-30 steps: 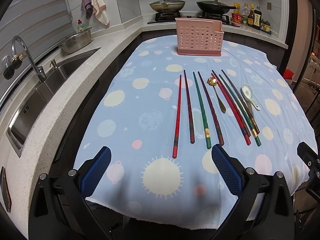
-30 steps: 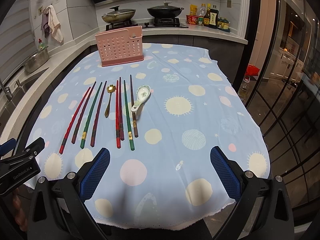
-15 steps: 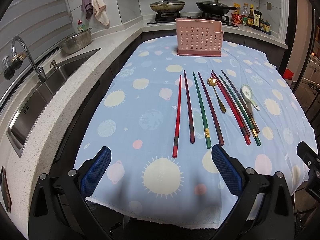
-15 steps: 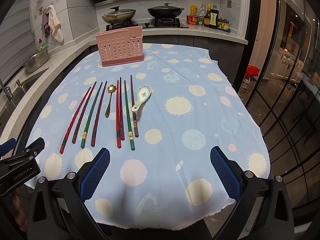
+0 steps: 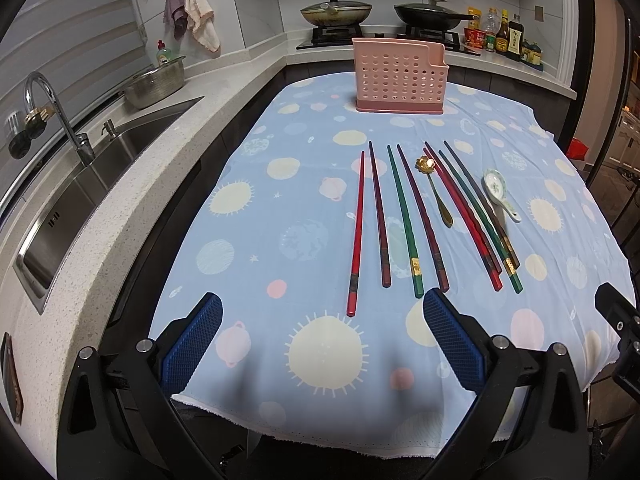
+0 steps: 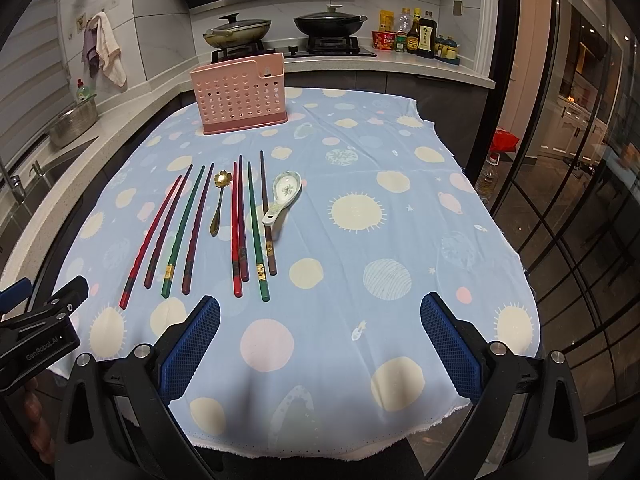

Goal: Organize utensils

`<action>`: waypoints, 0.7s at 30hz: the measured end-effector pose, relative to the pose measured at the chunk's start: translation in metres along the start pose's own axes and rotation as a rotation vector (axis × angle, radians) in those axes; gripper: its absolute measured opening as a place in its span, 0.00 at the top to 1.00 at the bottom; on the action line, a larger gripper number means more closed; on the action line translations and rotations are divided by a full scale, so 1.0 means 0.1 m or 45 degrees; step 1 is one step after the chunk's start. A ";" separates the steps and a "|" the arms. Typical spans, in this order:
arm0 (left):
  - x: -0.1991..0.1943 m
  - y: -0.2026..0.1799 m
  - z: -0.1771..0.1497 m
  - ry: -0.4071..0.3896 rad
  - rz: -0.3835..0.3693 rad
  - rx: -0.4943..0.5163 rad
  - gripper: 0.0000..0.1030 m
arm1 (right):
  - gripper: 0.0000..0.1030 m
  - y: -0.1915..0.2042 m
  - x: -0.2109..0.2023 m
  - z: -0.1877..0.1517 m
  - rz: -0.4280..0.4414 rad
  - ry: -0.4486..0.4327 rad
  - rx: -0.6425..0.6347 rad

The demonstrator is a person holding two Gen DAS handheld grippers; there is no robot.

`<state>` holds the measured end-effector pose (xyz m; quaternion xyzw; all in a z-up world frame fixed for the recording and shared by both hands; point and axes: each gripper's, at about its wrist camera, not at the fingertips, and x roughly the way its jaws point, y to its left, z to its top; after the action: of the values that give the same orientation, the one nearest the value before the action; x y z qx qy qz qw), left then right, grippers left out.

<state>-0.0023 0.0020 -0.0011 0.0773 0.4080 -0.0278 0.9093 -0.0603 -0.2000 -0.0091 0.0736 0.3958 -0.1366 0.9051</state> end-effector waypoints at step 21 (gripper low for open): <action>0.00 0.02 0.01 -0.004 0.002 0.000 0.07 | 0.07 0.00 -0.01 0.00 -0.001 -0.004 0.001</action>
<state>-0.0015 0.0036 0.0002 0.0775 0.4064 -0.0274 0.9100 -0.0610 -0.2001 -0.0086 0.0735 0.3946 -0.1373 0.9056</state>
